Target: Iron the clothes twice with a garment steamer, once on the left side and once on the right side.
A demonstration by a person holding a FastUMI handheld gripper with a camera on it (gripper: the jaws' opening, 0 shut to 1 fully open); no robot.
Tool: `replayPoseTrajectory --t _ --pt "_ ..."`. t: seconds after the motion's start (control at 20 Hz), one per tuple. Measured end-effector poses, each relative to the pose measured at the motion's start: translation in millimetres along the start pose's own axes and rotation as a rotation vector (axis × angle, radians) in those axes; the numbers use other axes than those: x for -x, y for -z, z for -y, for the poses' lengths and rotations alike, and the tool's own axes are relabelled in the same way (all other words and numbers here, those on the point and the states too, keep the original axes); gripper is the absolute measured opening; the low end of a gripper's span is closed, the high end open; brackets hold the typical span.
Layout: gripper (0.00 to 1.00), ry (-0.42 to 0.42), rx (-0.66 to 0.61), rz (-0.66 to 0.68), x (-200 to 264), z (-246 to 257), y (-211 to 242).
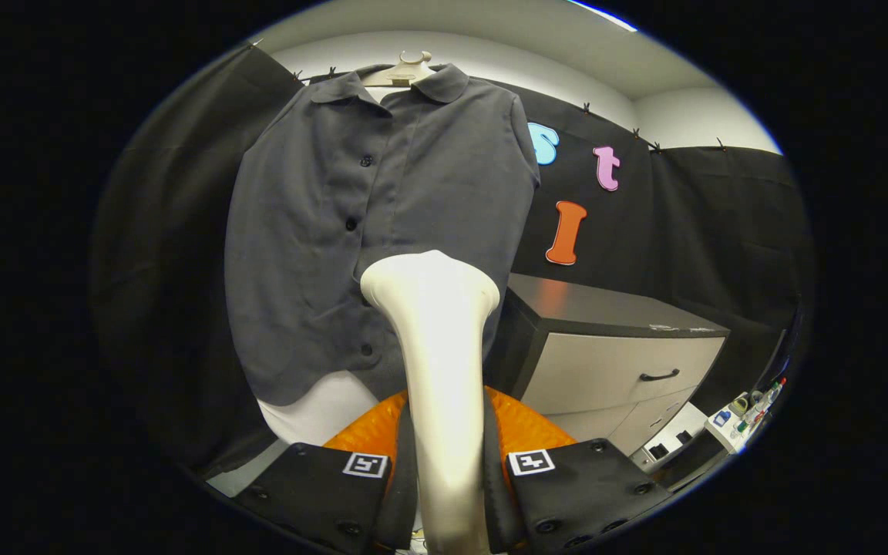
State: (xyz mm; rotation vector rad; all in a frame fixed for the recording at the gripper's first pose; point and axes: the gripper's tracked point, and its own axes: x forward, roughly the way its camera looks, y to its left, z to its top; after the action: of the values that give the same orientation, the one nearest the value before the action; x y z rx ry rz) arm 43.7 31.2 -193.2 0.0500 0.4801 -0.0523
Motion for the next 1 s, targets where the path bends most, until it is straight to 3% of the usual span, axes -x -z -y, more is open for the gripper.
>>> replayPoseTrajectory --t 0.4,0.75,1.0 --pt "0.43 -0.010 0.009 -0.040 13.1 -1.1 20.9" --pt "0.43 0.042 0.052 0.160 54.1 6.0 -84.7" --pt "0.43 0.003 0.030 0.338 84.3 -12.0 -173.5"
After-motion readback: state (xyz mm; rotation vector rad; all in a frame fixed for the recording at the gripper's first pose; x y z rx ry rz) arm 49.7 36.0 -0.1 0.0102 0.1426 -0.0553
